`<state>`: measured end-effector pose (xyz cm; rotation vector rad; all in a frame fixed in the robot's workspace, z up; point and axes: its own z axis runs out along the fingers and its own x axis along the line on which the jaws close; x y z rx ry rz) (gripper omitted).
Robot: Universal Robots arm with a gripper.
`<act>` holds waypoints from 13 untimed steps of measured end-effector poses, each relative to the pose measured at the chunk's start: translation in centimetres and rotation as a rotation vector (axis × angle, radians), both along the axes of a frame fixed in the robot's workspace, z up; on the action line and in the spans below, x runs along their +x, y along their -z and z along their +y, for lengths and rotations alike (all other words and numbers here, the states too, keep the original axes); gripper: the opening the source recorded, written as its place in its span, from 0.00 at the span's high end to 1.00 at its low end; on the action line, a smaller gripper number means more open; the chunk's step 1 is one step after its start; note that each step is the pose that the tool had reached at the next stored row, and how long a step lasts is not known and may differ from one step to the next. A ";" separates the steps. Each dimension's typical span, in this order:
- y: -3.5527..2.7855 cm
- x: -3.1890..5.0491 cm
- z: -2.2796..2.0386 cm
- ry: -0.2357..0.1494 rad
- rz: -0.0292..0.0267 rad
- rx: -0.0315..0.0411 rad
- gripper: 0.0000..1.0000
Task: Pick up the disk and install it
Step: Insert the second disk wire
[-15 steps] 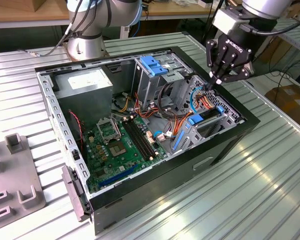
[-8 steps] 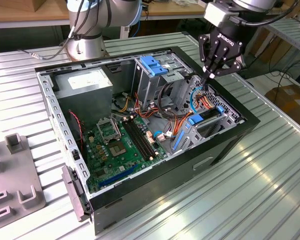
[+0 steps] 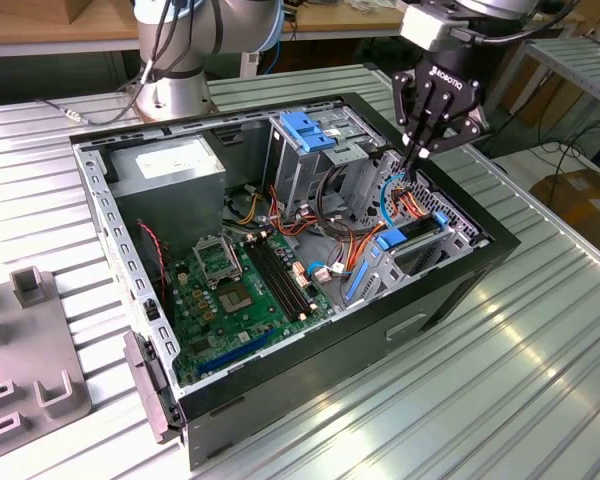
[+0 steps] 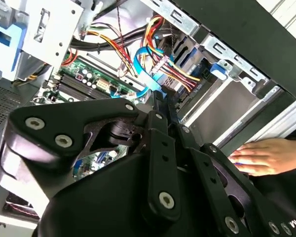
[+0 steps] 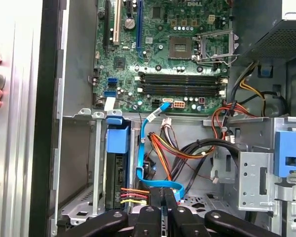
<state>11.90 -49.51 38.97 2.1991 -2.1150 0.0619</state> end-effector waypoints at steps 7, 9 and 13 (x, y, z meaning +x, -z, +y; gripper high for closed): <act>0.05 0.10 0.85 0.000 0.0013 -0.0518 0.75; 0.06 0.10 0.97 0.000 0.0014 -0.0537 0.75; 0.18 0.11 1.24 0.000 0.0013 -0.0676 0.75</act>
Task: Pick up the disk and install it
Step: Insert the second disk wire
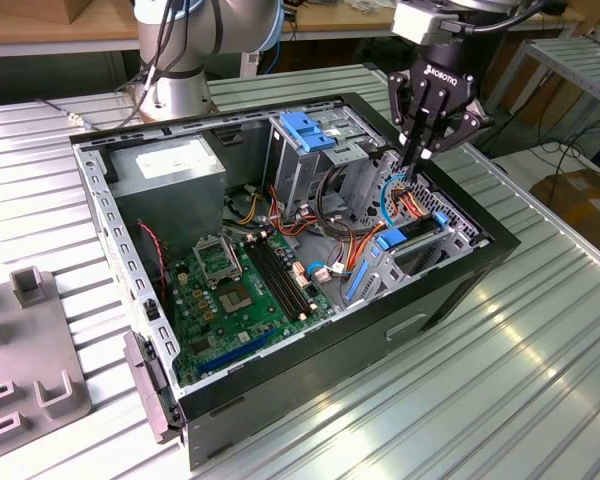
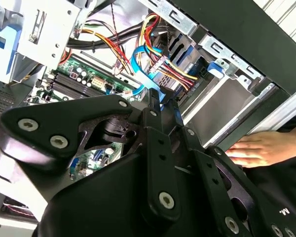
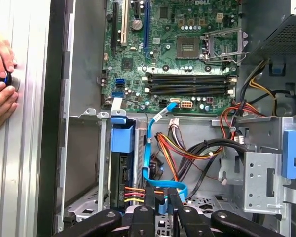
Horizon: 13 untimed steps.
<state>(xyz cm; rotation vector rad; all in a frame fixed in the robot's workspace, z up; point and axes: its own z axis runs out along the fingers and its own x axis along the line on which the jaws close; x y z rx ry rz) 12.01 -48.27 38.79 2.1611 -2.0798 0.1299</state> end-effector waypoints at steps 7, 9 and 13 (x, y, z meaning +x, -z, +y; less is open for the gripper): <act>0.71 0.00 0.62 -0.003 0.0000 -0.0582 0.75; 1.02 0.00 0.88 -0.003 0.0000 -0.0903 0.76; 1.21 0.00 0.94 -0.003 0.0001 -0.1135 0.89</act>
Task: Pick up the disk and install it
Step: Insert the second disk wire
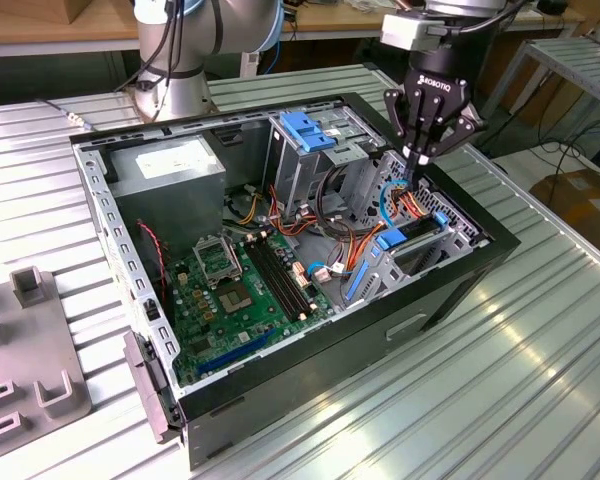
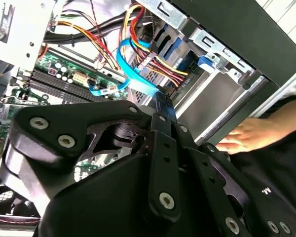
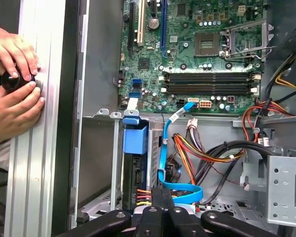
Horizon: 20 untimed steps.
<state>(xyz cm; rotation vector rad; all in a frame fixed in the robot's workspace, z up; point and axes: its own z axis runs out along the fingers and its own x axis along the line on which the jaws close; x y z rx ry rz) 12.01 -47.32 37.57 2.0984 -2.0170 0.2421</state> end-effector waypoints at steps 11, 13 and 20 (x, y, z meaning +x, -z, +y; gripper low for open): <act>0.58 0.00 0.36 0.000 0.0000 -0.0643 0.76; 0.67 0.00 0.36 0.000 -0.0002 -0.0780 0.77; 1.36 0.00 0.35 0.000 -0.0036 -0.1175 0.84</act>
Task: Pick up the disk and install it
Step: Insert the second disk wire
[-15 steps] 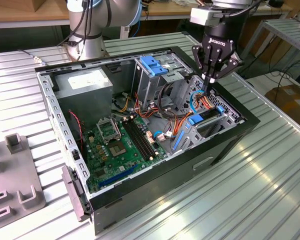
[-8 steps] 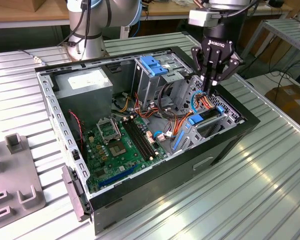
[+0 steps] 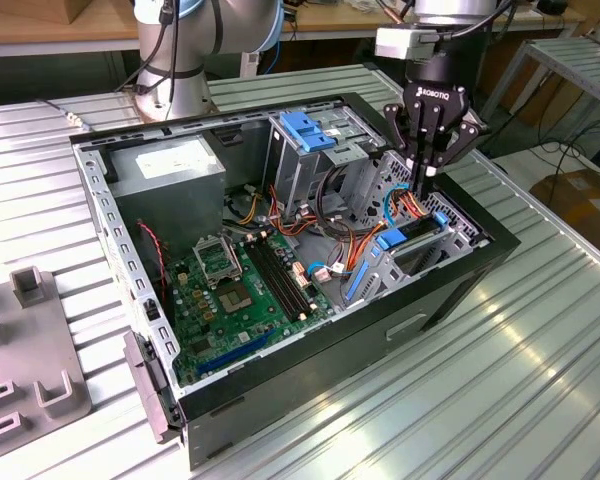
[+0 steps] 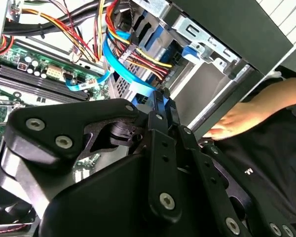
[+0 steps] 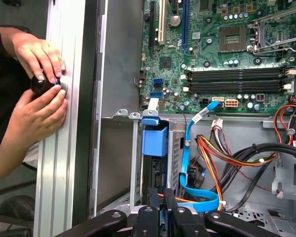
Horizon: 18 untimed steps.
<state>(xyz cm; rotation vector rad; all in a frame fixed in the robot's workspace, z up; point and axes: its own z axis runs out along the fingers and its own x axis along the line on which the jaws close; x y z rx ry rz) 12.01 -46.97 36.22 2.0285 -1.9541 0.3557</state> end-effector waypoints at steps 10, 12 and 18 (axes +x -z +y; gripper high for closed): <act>0.42 -0.89 -0.69 -0.014 -0.0105 0.0806 0.84; 0.52 -1.06 -0.80 -0.015 -0.0131 0.0841 0.84; 0.57 -1.08 -0.82 -0.016 -0.0137 0.0863 0.84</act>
